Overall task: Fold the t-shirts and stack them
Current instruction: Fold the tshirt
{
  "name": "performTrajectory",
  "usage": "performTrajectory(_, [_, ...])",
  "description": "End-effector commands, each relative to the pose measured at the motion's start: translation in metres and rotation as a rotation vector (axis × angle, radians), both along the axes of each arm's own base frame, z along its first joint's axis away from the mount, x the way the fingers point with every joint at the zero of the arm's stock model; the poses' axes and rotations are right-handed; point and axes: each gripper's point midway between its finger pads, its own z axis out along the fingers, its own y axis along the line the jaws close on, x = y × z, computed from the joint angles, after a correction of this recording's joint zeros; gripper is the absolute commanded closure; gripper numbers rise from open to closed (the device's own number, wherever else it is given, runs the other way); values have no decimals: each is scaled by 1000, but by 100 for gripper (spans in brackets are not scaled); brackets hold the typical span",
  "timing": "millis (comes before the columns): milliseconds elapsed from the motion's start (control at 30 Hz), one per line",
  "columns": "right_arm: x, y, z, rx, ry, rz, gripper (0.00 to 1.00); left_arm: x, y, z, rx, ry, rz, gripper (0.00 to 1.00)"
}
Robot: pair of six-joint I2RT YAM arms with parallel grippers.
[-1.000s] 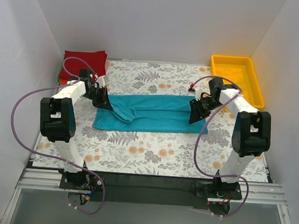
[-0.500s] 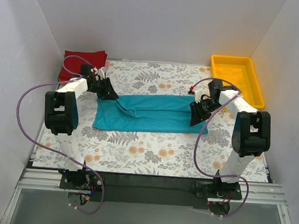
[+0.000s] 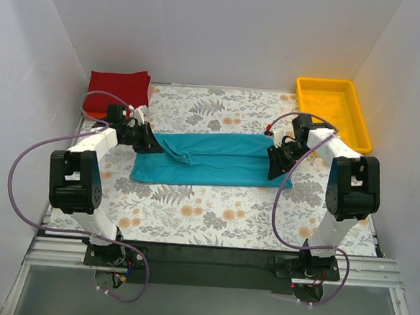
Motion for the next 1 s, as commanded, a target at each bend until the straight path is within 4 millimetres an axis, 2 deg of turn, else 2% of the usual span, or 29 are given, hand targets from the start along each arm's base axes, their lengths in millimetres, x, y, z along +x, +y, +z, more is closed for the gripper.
performTrajectory(0, [-1, -3, 0, -4, -20, 13, 65, -19, -7, -26, 50, 75, -36, 94])
performTrajectory(67, [-3, -4, -2, -8, -16, 15, 66, -20, -29, -37, 53, 100, -90, 95])
performTrajectory(133, [-3, -5, -6, -16, -8, 17, 67, -14, -37, -42, 59, 102, -105, 95])
performTrajectory(233, [-4, -10, -16, -44, 2, 25, 69, 2, -57, -42, 43, 85, -132, 94])
performTrajectory(333, [-12, -16, -31, -81, 21, 37, 71, 25, -69, -41, 28, 59, -133, 92])
performTrajectory(400, [-19, -20, -41, -100, 38, 37, 71, 39, -73, -40, 19, 51, -129, 90])
performTrajectory(500, [-21, -22, -49, -113, 43, 38, 71, 49, -77, -33, -3, 35, -133, 88])
performTrajectory(700, [-36, -20, -57, -117, 71, 51, 72, 41, -71, -27, 35, 9, -142, 76])
performTrajectory(733, [-42, -19, -58, -115, 79, 59, 72, 33, -67, -18, 47, -10, -151, 75])
performTrajectory(767, [-47, -16, -55, -110, 84, 67, 72, 29, -64, -14, 58, -17, -147, 72])
performTrajectory(833, [-44, -4, -34, -49, 37, 83, 73, 18, -56, -7, 89, -36, -139, 70])
performTrajectory(867, [-30, 3, -11, -4, -24, 70, 72, 7, -47, -3, 127, -37, -136, 68])
performTrajectory(900, [-6, 8, 13, 25, -100, 50, 71, -9, -42, 2, 151, -41, -148, 67])
performTrajectory(967, [18, 16, 38, 60, -176, 42, 68, -19, -30, -3, 218, -29, -114, 63])
